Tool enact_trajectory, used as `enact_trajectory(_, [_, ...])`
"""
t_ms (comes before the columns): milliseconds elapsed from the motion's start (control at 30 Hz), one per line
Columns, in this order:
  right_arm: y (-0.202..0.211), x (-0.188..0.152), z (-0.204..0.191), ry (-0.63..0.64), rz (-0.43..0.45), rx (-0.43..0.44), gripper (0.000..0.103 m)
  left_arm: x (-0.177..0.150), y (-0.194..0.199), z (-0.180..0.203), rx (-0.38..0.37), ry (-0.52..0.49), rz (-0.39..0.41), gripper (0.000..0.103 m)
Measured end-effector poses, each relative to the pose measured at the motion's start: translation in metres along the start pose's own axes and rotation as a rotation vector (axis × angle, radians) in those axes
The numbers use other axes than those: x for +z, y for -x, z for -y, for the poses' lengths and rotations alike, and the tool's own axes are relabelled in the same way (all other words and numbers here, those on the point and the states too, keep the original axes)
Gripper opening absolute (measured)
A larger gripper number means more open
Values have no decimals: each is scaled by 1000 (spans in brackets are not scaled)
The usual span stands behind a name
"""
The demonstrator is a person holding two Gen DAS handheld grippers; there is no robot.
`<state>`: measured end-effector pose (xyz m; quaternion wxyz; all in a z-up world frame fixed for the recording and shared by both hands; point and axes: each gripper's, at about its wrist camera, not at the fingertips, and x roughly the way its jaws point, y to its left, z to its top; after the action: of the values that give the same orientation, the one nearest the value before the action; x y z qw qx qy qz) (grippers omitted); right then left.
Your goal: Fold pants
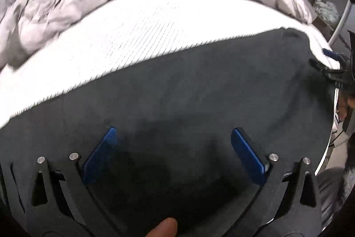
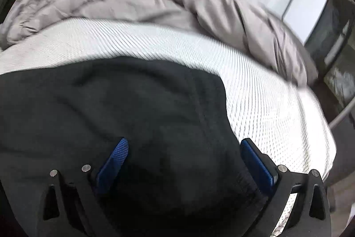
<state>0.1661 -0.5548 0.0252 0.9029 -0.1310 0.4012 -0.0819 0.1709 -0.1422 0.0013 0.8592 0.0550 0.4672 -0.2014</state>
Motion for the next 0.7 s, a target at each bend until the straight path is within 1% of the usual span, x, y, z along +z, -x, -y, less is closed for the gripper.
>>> enact_trajectory(67, [2, 15, -22, 9, 11, 138, 102, 16, -15, 8, -52, -5, -13, 102])
enact_trajectory(133, [-11, 29, -58, 54, -27, 288, 102, 23, -34, 10, -77, -5, -39, 102])
enact_trajectory(167, [-17, 33, -72, 89, -45, 322, 102, 27, -51, 7, -66, -4, -66, 102])
enact_trajectory(200, [-24, 33, -93, 141, -68, 343, 102, 26, -60, 3, -51, -4, -88, 102])
enact_trajectory(233, [-35, 31, -108, 203, -94, 338, 102, 23, -65, -1, -41, -2, -95, 102])
enact_trajectory(267, [-45, 32, -113, 247, -115, 317, 102, 23, -63, -6, -49, 10, -85, 102])
enact_trajectory(300, [-50, 32, -107, 249, -120, 313, 102, 23, -60, -12, -53, 23, -80, 102])
enact_trajectory(333, [-49, 32, -96, 221, -116, 307, 102, 23, -59, -17, -44, 31, -80, 102])
enact_trajectory(367, [-50, 26, -78, 195, -114, 257, 102, 23, -58, -23, -30, 45, -78, 102])
enact_trajectory(433, [-60, 22, -28, 130, -121, 37, 102, 21, -59, -33, -35, 78, -75, 102])
enact_trajectory(467, [-65, 20, -8, 86, -134, -40, 103, 26, -62, -34, -41, 86, -71, 102])
enact_trajectory(500, [-72, 17, 18, 6, -152, -93, 103, 27, -63, -36, -39, 87, -71, 102])
enact_trajectory(533, [-77, 14, 38, -80, -162, -66, 103, 28, -63, -36, -32, 83, -73, 102])
enact_trajectory(567, [-80, 10, 53, -169, -168, 6, 103, 29, -63, -34, -19, 76, -75, 102])
enact_trajectory(600, [-78, 9, 56, -189, -169, 24, 103, 30, -62, -31, -6, 72, -74, 102])
enact_trajectory(633, [-79, 14, 55, -173, -164, 11, 102, 27, -57, -35, 9, 75, -68, 102])
enact_trajectory(667, [-74, 19, 50, -140, -148, -27, 102, 30, -53, -36, 23, 83, -51, 102])
enact_trajectory(700, [-59, 24, 42, -96, -109, -88, 102, 34, -48, -38, 26, 96, -23, 102])
